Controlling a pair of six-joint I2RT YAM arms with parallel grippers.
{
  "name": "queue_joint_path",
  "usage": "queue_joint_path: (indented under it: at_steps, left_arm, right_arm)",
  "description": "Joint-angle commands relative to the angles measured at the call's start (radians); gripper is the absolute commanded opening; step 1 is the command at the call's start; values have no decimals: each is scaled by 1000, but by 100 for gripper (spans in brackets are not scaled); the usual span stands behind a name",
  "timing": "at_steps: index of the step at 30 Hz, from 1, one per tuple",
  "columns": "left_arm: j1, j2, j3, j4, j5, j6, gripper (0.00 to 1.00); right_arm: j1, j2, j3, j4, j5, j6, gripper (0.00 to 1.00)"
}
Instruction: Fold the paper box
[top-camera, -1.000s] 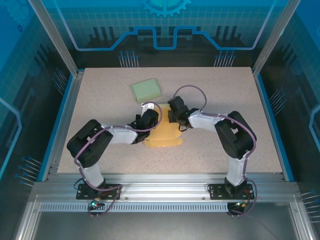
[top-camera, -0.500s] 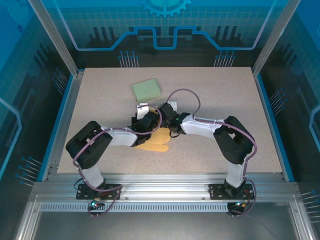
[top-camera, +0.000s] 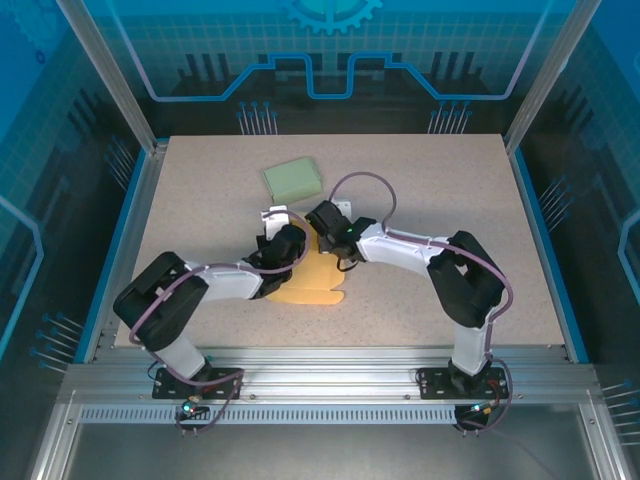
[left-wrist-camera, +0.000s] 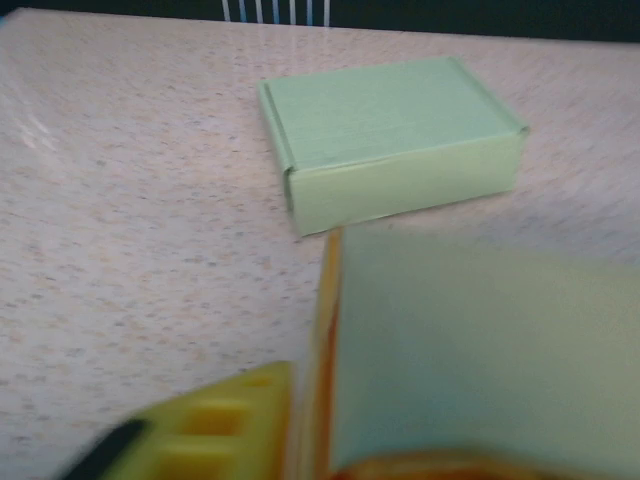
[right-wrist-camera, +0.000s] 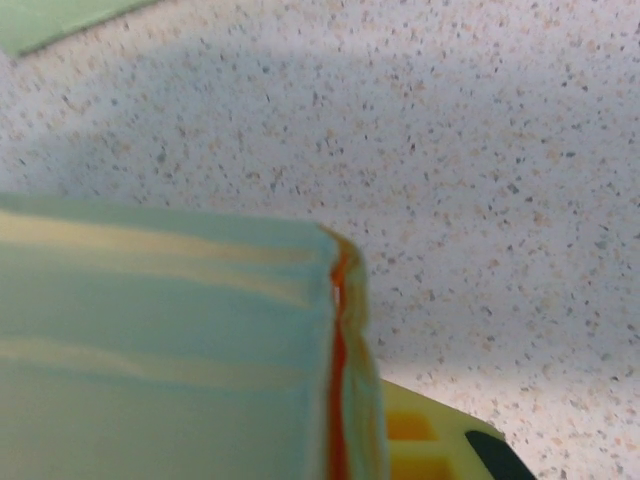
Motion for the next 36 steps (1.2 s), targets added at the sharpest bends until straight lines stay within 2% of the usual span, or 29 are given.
queue_joint_path:
  at_steps: [1,6,10,16,21,26,31,36]
  left_arm:
    - [0,-76,-14,36,178,-129,55]
    - [-1,-192,-66,-4,326,-198,74]
    - [-4,-341,-94,-105,378,-234,82]
    - [-2,-570,-123,-277,348,-247,92]
    - [18,-682,-130,-365,306,-207,97]
    - [76,-735,-146,-394,356,-207,98]
    - [118,-765,-157,-405,381,-206,98]
    - [150,-766,-161,-403,411,-207,98]
  right_arm:
    - [21,31,3,-125,-18,-9,0]
    - [-4,17,-5,-171,-17,-16,0]
    - [-37,9,9,-258,-29,-60,0]
    - [-95,-3,15,-377,-119,-201,0]
    - [-142,100,82,-519,-156,-316,0]
    - [-140,247,206,-658,-59,-376,0]
    - [-113,407,365,-800,91,-409,0]
    - [-97,545,492,-854,157,-459,0]
